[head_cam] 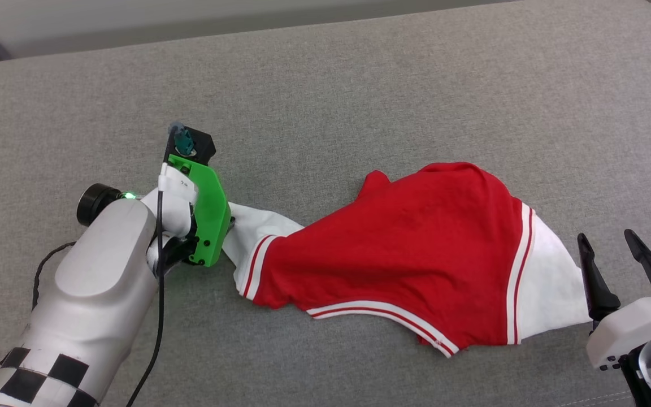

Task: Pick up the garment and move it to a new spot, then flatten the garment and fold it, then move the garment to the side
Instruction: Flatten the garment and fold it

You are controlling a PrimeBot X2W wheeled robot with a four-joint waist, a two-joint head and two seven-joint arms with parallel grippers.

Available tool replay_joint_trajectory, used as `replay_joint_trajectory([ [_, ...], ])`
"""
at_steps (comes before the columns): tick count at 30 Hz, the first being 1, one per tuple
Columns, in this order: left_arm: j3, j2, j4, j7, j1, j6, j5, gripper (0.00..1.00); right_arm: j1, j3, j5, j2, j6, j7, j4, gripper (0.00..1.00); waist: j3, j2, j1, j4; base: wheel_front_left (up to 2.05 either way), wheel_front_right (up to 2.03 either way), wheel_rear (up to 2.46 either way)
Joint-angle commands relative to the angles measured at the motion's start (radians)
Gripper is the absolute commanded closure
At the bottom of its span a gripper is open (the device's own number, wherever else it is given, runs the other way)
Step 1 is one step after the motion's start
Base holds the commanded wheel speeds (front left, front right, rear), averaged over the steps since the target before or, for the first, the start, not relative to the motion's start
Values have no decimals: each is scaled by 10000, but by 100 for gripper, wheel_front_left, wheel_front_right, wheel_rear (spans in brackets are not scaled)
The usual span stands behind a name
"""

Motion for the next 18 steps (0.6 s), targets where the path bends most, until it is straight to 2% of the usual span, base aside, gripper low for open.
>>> replay_joint_trajectory([
  [1,-243,45,273,183,31,-21,45,0,-173,39,6,-52,-7,-99,53,0,101,0,0,-99,0,0,0],
  [2,-348,19,340,310,83,-32,-54,0,-180,46,14,-57,-7,-121,72,0,112,0,0,-110,0,0,0],
  [3,-446,-24,393,467,150,-41,-224,15,-189,48,24,-57,-7,-146,96,0,122,0,0,-117,0,0,0],
  [4,-522,-55,397,572,201,-47,-369,72,-196,45,33,-53,-7,-164,114,0,127,0,0,-120,0,0,0],
  [5,-631,-74,345,664,257,-51,-555,100,-203,30,42,-45,-7,-184,136,0,129,0,0,-114,0,0,0],
  [10,-704,152,159,185,338,-56,-989,100,-168,-57,28,-32,-7,-191,278,0,-18,0,0,24,0,0,0],
  [18,199,614,-307,-1833,652,104,-1388,100,72,-232,31,-193,-7,21,424,0,-693,0,0,687,0,0,0],
])
